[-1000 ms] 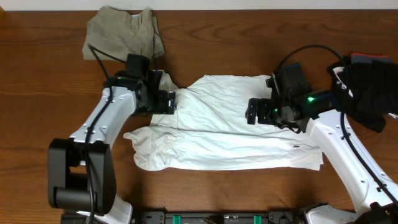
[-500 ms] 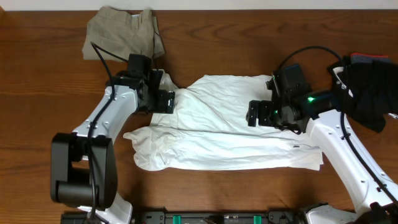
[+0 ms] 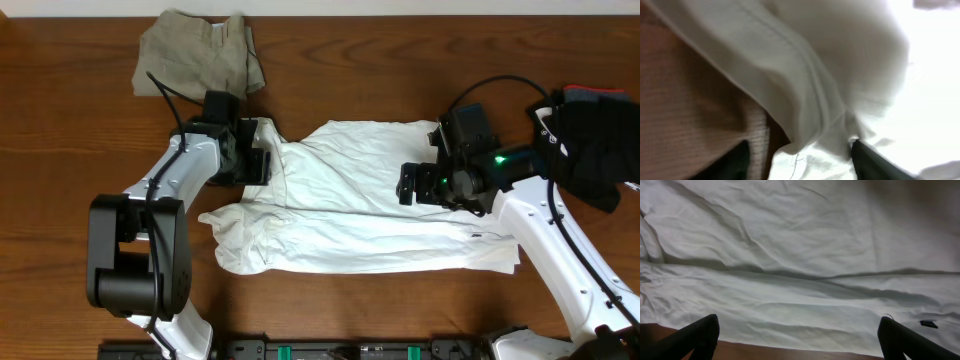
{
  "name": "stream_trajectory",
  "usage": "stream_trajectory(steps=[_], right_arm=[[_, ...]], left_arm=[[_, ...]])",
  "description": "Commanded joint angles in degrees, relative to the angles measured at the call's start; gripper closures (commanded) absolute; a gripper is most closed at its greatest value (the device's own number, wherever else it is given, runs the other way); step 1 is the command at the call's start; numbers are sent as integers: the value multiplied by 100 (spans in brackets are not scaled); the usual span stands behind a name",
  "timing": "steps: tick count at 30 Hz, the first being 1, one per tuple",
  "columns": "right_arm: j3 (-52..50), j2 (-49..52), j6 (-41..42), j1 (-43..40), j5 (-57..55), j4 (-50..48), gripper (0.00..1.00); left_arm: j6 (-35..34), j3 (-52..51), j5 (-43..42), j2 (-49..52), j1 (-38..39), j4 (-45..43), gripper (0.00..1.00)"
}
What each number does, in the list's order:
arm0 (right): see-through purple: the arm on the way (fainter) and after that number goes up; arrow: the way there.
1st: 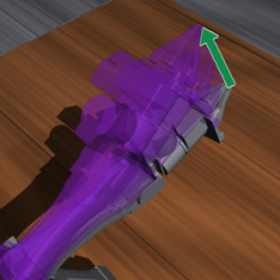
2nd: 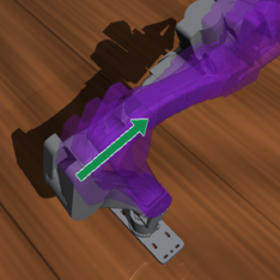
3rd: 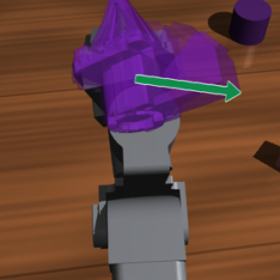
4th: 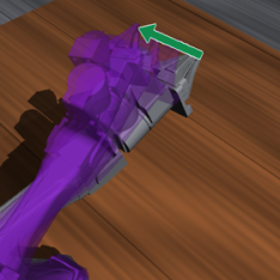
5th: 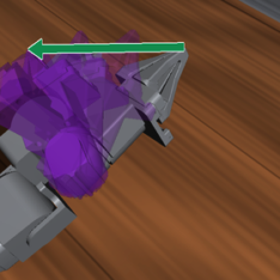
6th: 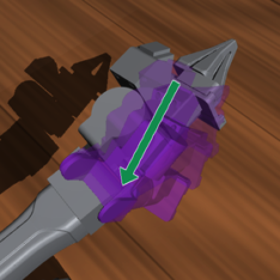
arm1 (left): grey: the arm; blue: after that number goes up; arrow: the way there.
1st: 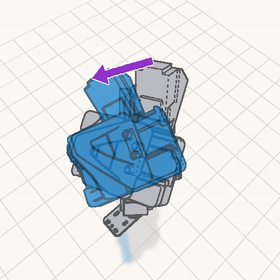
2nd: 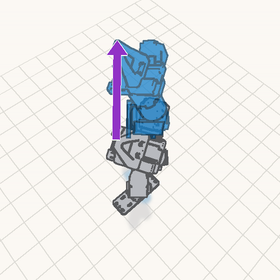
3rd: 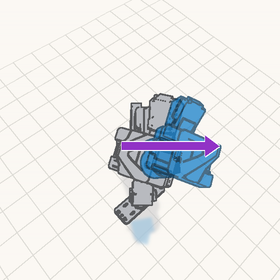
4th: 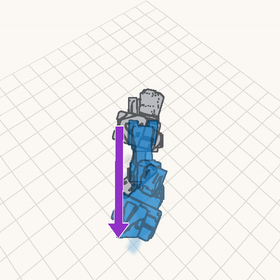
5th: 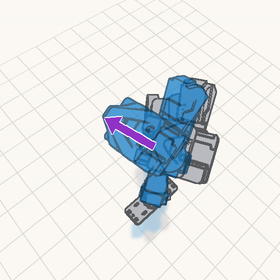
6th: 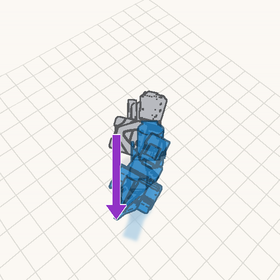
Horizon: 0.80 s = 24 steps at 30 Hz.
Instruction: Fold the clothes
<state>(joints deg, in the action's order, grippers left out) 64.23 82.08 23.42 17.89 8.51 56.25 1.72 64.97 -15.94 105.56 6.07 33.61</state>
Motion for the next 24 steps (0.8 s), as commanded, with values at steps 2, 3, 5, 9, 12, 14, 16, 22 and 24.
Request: stream_trajectory(steps=[2, 3, 5, 9, 12, 14, 16, 22, 24], right_arm=[[46, -20, -76, -20, 7, -4, 1], [46, -20, -79, -20, 7, -4, 1], [46, -20, -79, -20, 7, -4, 1], [46, -20, -79, -20, 7, 0, 1], [46, -20, -76, -15, 9, -2, 1], [46, -20, -79, 0, 7, -2, 1], [46, -20, -79, 13, 7, -2, 1], [39, -20, -101, 20, 4, 31, 1], [26, -20, -101, 17, 7, 11, 1]], left_arm=[[17, 2, -28, 4, -11, -2, 52], [17, 2, -28, 4, -11, 0, 53], [20, 2, -26, 4, -11, 7, 60], [15, 2, -2, 4, -11, 15, 74], [17, 2, 17, 4, -11, 39, 76], [17, 2, 17, 4, -11, 55, 79], [15, 2, 37, 4, -17, 59, 81], [-160, 4, 837, -7, -28, 127, 90], [-216, 4, 876, -7, -28, 138, 91]])
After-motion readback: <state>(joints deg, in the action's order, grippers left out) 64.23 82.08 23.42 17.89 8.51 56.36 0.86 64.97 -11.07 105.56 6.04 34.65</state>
